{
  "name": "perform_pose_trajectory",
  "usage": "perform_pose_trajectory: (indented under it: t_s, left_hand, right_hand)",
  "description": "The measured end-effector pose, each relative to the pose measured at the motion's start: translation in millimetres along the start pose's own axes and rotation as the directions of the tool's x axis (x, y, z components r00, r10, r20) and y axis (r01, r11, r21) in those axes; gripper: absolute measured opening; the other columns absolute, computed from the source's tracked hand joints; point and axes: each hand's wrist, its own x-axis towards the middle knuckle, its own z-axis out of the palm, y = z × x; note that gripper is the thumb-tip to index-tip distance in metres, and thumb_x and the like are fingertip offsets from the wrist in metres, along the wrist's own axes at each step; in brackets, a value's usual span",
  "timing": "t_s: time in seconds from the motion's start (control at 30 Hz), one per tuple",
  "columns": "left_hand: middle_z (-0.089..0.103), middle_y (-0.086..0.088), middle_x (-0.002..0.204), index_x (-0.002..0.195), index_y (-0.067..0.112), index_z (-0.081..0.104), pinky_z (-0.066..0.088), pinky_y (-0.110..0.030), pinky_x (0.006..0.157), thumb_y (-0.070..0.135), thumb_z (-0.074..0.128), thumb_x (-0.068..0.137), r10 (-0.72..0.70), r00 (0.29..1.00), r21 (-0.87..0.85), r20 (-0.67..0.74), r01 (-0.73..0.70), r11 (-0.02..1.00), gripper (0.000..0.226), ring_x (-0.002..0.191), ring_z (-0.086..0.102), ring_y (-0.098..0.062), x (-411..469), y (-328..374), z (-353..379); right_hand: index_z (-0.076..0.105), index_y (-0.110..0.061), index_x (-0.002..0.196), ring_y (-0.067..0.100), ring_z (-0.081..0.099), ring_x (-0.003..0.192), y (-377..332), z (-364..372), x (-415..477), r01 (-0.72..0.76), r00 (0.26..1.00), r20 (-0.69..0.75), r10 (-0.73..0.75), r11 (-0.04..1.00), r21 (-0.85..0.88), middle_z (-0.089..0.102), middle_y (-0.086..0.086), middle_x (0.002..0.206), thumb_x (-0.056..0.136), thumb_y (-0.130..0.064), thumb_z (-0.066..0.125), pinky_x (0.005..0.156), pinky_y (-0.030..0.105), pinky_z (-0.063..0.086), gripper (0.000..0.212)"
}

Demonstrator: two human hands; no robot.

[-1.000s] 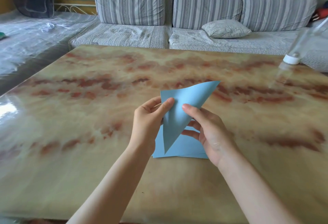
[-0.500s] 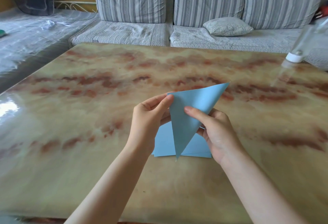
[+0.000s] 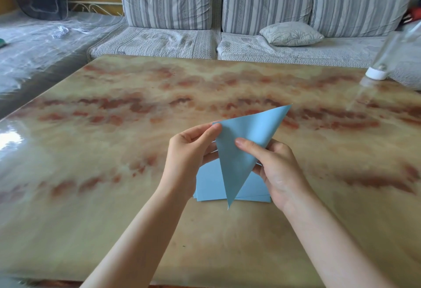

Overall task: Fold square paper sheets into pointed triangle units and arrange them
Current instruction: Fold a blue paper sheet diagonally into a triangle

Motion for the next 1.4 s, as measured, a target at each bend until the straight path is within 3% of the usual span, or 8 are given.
perform_pose_trajectory:
  t_s: [0.17,0.33,0.43,0.53,0.7,1.23,1.4]
  left_hand:
    - [0.074,-0.014,0.085,0.092,-0.003,0.069,0.056,-0.023,0.065,0.013,0.071,0.083,-0.002,1.000,0.050,-0.019,0.003,0.999,0.018,0.076,0.072,-0.022,1,-2,-2]
    - [0.070,-0.009,0.073,0.082,0.002,0.067,0.055,-0.022,0.061,0.009,0.070,0.083,0.057,0.996,0.039,-0.072,-0.055,0.998,0.009,0.067,0.069,-0.017,-3,-6,3]
    - [0.072,-0.008,0.074,0.081,0.004,0.068,0.055,-0.023,0.062,0.008,0.069,0.084,0.070,0.993,0.000,-0.100,-0.070,0.998,0.006,0.068,0.070,-0.018,-2,-3,2]
    - [0.071,-0.007,0.073,0.076,0.007,0.068,0.054,-0.022,0.061,0.009,0.069,0.085,0.074,0.990,-0.001,-0.121,-0.074,0.997,0.009,0.067,0.069,-0.017,-1,-1,-1]
    - [0.070,-0.006,0.071,0.072,0.009,0.067,0.054,-0.021,0.059,0.008,0.068,0.085,0.079,0.986,-0.007,-0.148,-0.081,0.997,0.013,0.063,0.068,-0.015,0,-1,2]
    - [0.072,-0.009,0.080,0.077,0.008,0.068,0.054,-0.021,0.061,0.010,0.068,0.086,0.045,0.984,-0.064,-0.171,-0.057,0.996,0.009,0.070,0.069,-0.018,-2,-4,2]
    - [0.071,-0.014,0.088,0.081,0.007,0.067,0.054,-0.021,0.062,0.011,0.069,0.085,0.035,0.980,-0.097,-0.198,-0.055,0.994,0.006,0.074,0.068,-0.021,-1,-3,-1]
  right_hand:
    - [0.071,-0.009,0.096,0.014,0.069,0.078,-1,-1,-2,0.016,1.000,0.013,-0.015,0.999,-0.040,0.075,0.007,0.093,0.082,-0.014,0.070,0.070,0.024,0.054,0.015]
    - [0.072,-0.014,0.094,0.012,0.068,0.079,-2,1,-1,-0.030,0.998,0.050,0.030,0.999,-0.016,0.075,0.002,0.091,0.071,-0.031,0.075,0.074,0.024,0.052,0.028]
    - [0.074,-0.010,0.090,0.018,0.068,0.079,-3,-7,2,-0.009,0.999,0.030,0.011,0.998,-0.055,0.075,0.007,0.092,0.076,-0.024,0.074,0.071,0.028,0.053,0.020]
    - [0.074,-0.006,0.089,0.022,0.068,0.077,-5,-13,3,-0.011,1.000,0.017,0.012,1.000,-0.028,0.075,0.012,0.094,0.067,-0.028,0.075,0.070,0.030,0.056,0.032]
    - [0.074,-0.009,0.082,0.019,0.070,0.073,-7,-17,5,-0.034,0.999,0.037,0.032,0.997,0.067,0.075,0.009,0.089,0.065,-0.028,0.073,0.064,0.025,0.056,0.026]
    - [0.073,-0.006,0.088,0.021,0.069,0.070,-2,-15,4,-0.028,1.000,-0.011,0.029,0.999,0.026,0.075,0.011,0.088,0.063,-0.027,0.074,0.061,0.024,0.054,0.032]
    - [0.073,0.000,0.097,0.022,0.071,0.081,-2,-13,1,-0.055,0.995,0.084,0.057,0.998,-0.017,0.075,0.012,0.094,0.067,-0.035,0.072,0.070,0.028,0.057,0.046]
